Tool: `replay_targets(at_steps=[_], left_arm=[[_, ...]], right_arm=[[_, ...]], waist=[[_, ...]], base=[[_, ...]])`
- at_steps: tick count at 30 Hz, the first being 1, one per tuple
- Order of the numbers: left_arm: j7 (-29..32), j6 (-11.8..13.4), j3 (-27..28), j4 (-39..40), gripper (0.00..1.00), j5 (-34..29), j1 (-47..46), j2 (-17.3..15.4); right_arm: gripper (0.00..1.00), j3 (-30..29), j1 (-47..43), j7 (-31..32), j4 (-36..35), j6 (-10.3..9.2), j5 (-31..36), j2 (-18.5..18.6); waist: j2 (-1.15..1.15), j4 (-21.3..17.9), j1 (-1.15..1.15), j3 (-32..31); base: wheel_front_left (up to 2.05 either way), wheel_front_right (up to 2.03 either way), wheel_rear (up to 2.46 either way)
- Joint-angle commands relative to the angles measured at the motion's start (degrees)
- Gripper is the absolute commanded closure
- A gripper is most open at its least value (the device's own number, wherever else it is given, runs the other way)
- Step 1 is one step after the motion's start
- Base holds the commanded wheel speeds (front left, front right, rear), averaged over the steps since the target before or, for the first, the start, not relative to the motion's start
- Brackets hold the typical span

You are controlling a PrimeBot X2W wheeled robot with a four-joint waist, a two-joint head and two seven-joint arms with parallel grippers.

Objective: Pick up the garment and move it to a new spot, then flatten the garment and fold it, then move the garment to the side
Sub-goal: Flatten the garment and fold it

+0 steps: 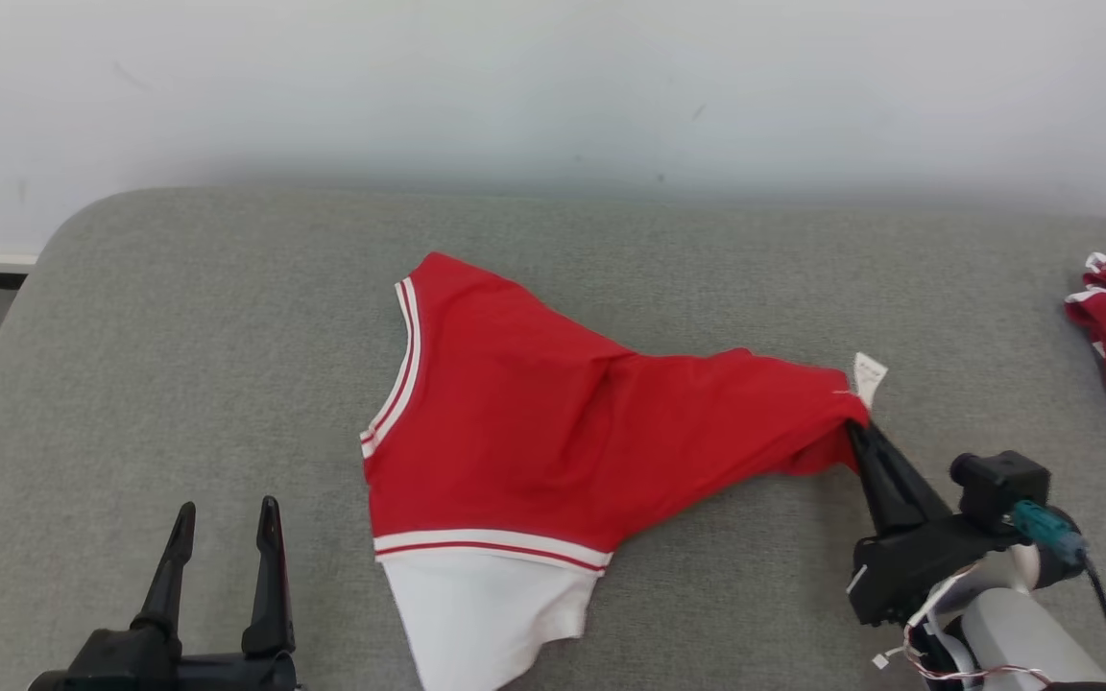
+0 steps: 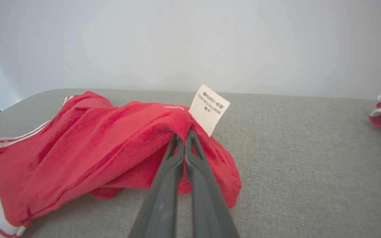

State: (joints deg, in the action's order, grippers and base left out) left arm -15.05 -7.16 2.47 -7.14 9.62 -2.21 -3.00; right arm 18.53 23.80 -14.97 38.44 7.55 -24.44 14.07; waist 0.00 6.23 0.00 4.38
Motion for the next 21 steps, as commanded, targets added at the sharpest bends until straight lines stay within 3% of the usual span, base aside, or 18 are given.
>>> replay_targets(at_steps=[1,6,11,13,14,21], left_arm=[[-0.2,-0.3,0.3,0.2,0.0,-0.3,0.9,0.1],[-0.2,0.0,0.0,0.5,0.0,0.6,1.5,0.1],[-0.2,0.6,-0.6,0.2,0.0,1.4,1.4,0.1],[-0.2,0.5,-0.9,0.0,0.0,1.4,1.3,0.1],[-0.2,0.6,-1.0,-0.1,0.0,1.3,1.2,0.1],[-0.2,0.7,0.2,0.1,0.0,0.5,2.0,0.1]], right_arm=[[1.0,-1.1,-1.5,-0.3,-2.9,-0.15,0.9,1.0],[1.0,-0.4,-7.5,-0.2,-11.8,-0.15,4.5,2.4],[1.0,1.7,-13.0,0.3,-14.4,-0.15,6.0,1.6],[0.3,1.8,-14.9,0.3,-14.0,-0.15,6.7,1.0],[0.0,1.5,-15.7,0.2,-13.9,-0.15,6.2,0.2],[0.0,-1.7,-19.8,-0.2,-17.3,-0.15,4.6,-1.9]], waist=[[0.0,-1.3,0.0,-0.6],[0.0,-3.0,0.0,-0.3],[0.0,-3.8,0.0,0.4],[0.0,-3.8,0.0,0.7],[0.0,-3.8,0.0,0.8],[0.0,-5.2,0.0,0.4]], base=[[0.0,0.0,0.0],[0.0,0.0,0.0],[0.0,0.0,0.0],[0.0,0.0,0.0],[0.0,0.0,0.0],[0.0,0.0,0.0]])
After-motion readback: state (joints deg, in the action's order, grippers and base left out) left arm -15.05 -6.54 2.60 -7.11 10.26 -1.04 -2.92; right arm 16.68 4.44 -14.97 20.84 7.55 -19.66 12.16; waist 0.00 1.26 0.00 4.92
